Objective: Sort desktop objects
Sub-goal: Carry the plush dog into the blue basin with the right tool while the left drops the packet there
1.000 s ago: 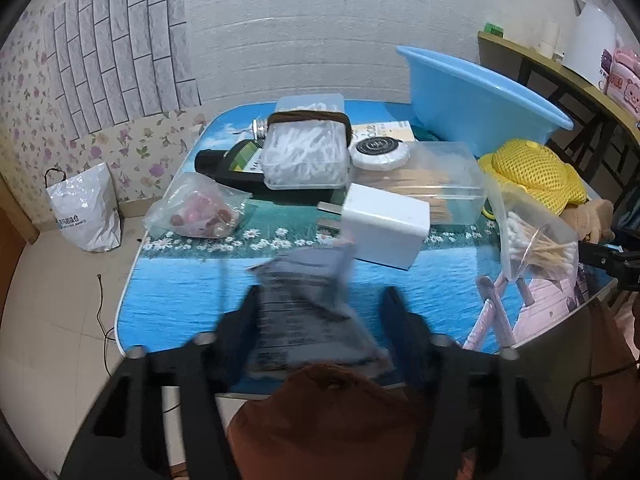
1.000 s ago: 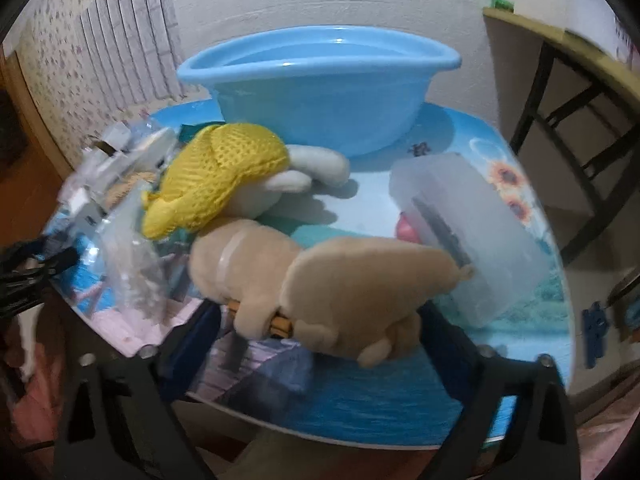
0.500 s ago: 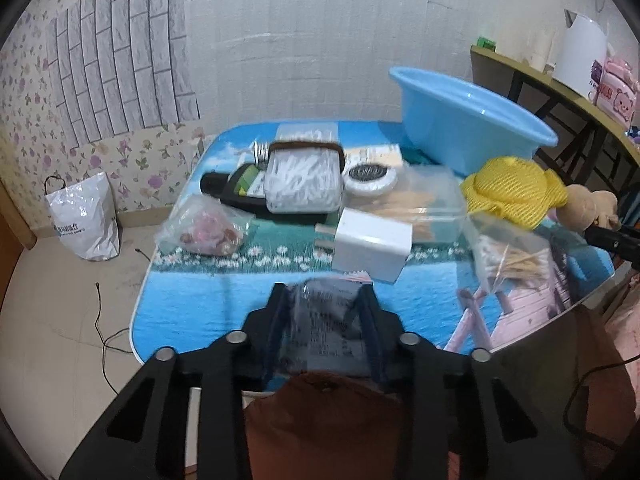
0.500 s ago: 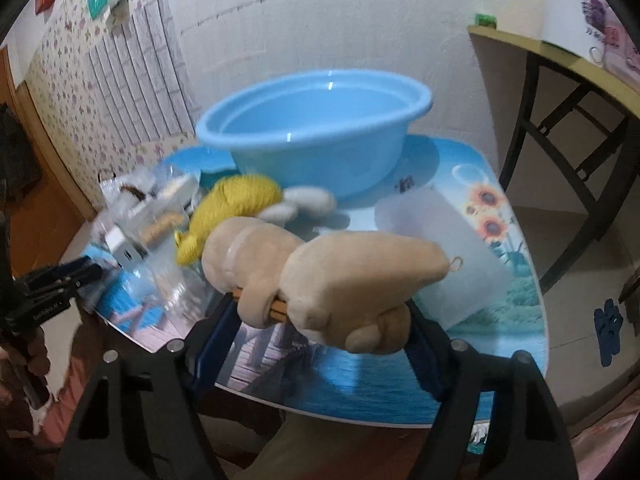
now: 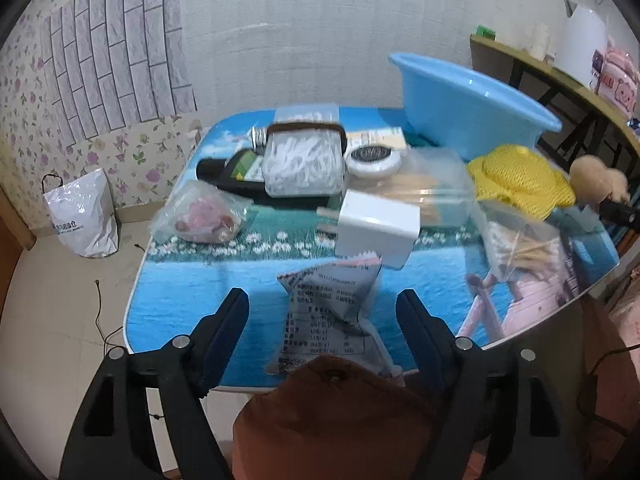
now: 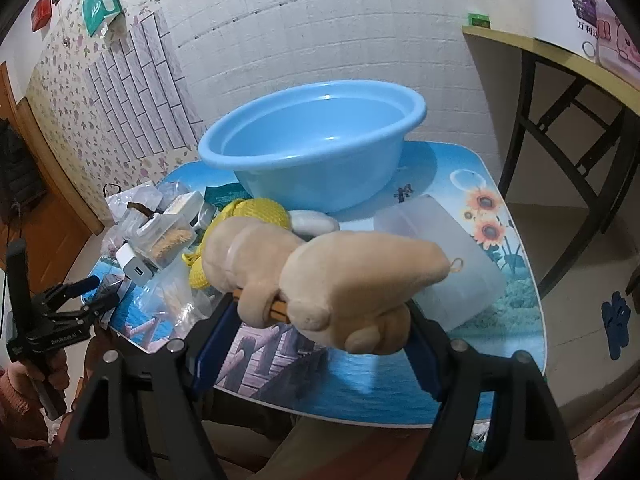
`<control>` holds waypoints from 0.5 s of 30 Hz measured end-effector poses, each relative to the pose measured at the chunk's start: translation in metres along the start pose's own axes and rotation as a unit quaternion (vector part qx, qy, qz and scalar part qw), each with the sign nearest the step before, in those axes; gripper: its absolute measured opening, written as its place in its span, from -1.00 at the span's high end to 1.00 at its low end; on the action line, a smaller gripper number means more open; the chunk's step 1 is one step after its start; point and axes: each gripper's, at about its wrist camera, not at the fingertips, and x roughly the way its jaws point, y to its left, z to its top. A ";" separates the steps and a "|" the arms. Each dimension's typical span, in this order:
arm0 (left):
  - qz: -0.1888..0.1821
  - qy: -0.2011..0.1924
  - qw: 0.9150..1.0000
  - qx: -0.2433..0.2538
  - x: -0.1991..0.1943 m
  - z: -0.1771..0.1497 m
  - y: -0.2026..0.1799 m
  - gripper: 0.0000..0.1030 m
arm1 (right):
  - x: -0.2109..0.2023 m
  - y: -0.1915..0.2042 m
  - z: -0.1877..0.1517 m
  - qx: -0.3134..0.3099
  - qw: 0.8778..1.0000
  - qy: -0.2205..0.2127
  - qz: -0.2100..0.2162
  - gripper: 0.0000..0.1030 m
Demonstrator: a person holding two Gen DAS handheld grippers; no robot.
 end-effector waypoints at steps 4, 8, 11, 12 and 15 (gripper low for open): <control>0.002 0.001 1.000 0.008 0.006 -0.005 -0.004 -0.48 | -0.002 0.000 0.000 0.003 1.000 -0.002 0.000 -0.49; 0.003 -0.011 1.000 0.008 0.004 -0.004 -0.006 0.16 | -0.004 -0.002 0.001 0.006 1.000 -0.005 -0.002 -0.50; 0.002 -0.009 1.000 0.006 0.004 -0.003 -0.005 0.22 | -0.005 -0.003 0.001 0.009 1.000 -0.008 -0.002 -0.50; 0.001 -0.009 1.000 0.004 0.003 -0.004 -0.005 0.23 | -0.006 -0.003 0.002 0.009 1.000 -0.008 -0.002 -0.50; 0.000 -0.015 1.000 -0.001 -0.002 -0.002 -0.004 0.25 | -0.008 -0.002 0.003 0.008 1.000 -0.013 -0.001 -0.50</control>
